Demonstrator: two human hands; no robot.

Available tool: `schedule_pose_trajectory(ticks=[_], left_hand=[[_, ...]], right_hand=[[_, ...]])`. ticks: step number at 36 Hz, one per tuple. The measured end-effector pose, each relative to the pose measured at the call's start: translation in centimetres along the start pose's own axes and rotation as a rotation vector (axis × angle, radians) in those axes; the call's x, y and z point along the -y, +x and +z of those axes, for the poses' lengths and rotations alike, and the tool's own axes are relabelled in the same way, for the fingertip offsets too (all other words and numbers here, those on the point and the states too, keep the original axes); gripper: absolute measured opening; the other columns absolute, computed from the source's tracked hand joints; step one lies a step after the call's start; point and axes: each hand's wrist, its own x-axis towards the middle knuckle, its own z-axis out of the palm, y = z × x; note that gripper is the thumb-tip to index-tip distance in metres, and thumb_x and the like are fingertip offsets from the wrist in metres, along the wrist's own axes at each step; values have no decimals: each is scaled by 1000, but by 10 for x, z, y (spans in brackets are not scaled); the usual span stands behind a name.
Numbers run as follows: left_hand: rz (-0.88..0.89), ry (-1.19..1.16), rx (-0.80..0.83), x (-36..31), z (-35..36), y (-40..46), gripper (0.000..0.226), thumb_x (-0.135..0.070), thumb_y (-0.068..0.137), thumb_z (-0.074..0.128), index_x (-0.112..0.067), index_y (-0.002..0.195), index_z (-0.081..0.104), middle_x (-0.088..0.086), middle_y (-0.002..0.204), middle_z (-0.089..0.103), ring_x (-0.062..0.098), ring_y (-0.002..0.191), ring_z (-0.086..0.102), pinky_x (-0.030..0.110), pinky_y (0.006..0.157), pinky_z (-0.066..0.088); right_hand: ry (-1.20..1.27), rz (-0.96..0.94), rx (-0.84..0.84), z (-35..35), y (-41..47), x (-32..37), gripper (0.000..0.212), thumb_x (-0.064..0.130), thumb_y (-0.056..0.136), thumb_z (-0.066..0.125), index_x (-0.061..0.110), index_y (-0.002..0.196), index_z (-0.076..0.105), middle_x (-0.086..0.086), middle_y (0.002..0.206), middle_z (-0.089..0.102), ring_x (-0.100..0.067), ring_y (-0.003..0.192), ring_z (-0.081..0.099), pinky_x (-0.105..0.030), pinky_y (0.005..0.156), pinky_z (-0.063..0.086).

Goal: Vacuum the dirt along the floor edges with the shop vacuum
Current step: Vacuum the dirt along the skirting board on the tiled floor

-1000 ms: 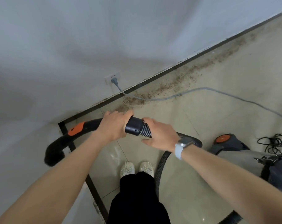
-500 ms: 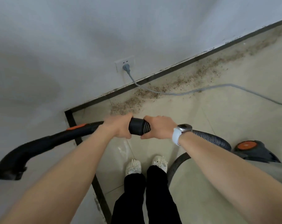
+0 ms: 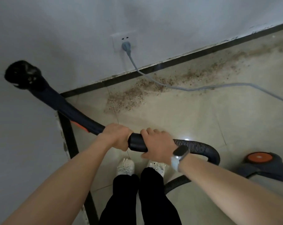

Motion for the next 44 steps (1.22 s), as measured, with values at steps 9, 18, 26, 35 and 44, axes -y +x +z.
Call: schedule_pose_trajectory(ticks=[9,18,26,35,44], left_hand=[[5,-113,176,7,23,35,17,-24,72,68,-27,83,56,-5,76,61,17,66,56,26,59,37],[55,130,-489,20,82,81,23,-24,86,55,-23,109,56,-2,108,61,21,107,53,35,96,31],[163,28,-616,41,103,105,14,-28,82,60,-23,91,51,-4,93,64,21,86,61,29,65,32],[204,-76,-785,94,115,132,23,-34,71,77,-22,76,58,-8,69,60,16,62,59,15,51,19],[256,-102,-869,103,94,156,25,-49,83,65,-32,100,59,-17,87,59,1,77,50,10,59,28]], right_hand=[[77,-35,-29,46,30,-4,43,34,76,70,14,110,52,-7,95,61,-26,79,59,-32,63,41],[755,99,484,60,76,-39,29,30,83,73,13,101,58,-4,90,64,-18,77,61,-25,70,49],[196,-10,-111,114,89,-33,49,48,79,65,18,114,49,-1,104,60,-23,92,59,-29,66,39],[73,-95,-96,114,115,-68,45,44,80,63,20,115,49,1,103,59,-22,87,57,-30,70,42],[-206,-114,-260,107,157,-65,23,35,91,49,18,106,47,4,73,49,-21,58,40,-25,46,20]])
